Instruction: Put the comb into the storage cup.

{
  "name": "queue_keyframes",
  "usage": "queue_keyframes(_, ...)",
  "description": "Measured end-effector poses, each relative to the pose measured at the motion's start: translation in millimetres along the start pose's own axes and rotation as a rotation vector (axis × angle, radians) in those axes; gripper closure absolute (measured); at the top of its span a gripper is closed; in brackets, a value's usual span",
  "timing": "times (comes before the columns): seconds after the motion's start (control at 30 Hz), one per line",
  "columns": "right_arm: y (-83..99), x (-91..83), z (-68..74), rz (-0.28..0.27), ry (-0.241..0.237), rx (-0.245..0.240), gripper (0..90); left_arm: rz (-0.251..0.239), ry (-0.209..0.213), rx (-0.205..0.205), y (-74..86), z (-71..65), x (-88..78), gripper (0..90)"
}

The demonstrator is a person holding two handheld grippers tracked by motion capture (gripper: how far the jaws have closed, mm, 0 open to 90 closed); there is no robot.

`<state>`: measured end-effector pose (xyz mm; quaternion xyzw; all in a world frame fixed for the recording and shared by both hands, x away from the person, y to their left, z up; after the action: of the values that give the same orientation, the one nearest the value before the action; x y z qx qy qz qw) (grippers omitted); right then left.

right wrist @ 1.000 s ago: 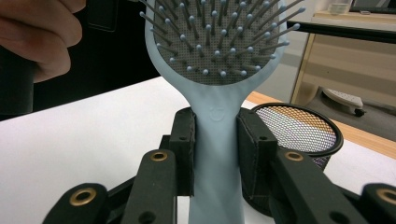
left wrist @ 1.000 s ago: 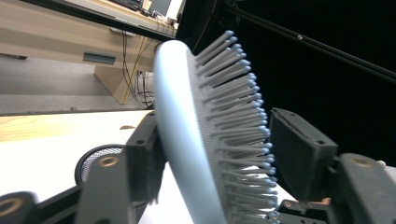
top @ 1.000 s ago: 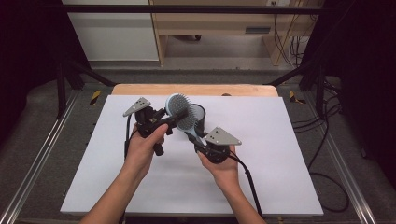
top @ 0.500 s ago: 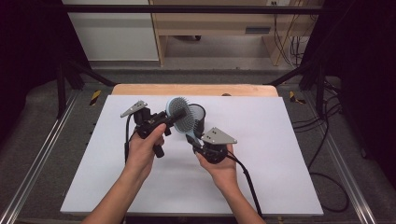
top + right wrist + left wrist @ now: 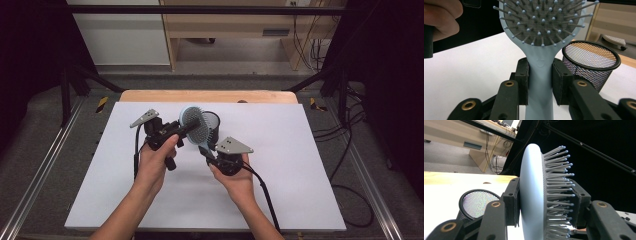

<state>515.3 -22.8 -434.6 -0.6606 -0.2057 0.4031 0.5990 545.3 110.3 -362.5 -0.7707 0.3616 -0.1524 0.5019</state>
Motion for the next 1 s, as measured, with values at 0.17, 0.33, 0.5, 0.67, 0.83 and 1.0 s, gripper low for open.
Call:
queue_keyframes(0.17, -0.8, -1.1, -0.7, 0.002, -0.007, 0.021, 60.3, -0.006, -0.003, 0.008, -1.6, 0.3, -2.2, 51.9)
queue_keyframes(0.33, -0.9, -3.8, -4.3, 0.012, 0.000, 0.040, 47.5, -0.025, -0.007, 0.007, -5.3, 1.3, -5.3, 51.8)
queue_keyframes(0.5, 6.8, -3.4, -3.9, 0.088, -0.024, 0.062, 29.6, -0.030, -0.026, 0.032, -6.2, 4.4, -6.4, 51.7)
queue_keyframes(0.67, 13.7, -7.3, -2.5, 0.130, -0.040, 0.043, 21.6, -0.053, -0.029, 0.042, -9.5, 5.2, -8.6, 51.7)
queue_keyframes(0.83, 17.3, -14.4, -6.0, 0.138, -0.053, 0.105, 16.7, -0.072, -0.031, 0.069, -14.5, 4.0, -13.3, 51.5)
queue_keyframes(1.0, 23.0, -26.2, -11.8, 0.157, -0.033, 0.125, 10.8, -0.076, -0.036, 0.091, -18.5, 2.0, -19.2, 51.4)
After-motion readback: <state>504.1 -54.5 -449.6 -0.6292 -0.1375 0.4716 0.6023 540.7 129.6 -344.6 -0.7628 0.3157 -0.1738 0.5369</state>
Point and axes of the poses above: each handheld gripper's, and its own axes: x roughly forward along the jaws, y roughly out of its underside, z roughly to its left, the point moved 6 cm from there along x, roughly forward along the jaws, and after that the axes turned 7 degrees about -y, right-handed, at the moved point
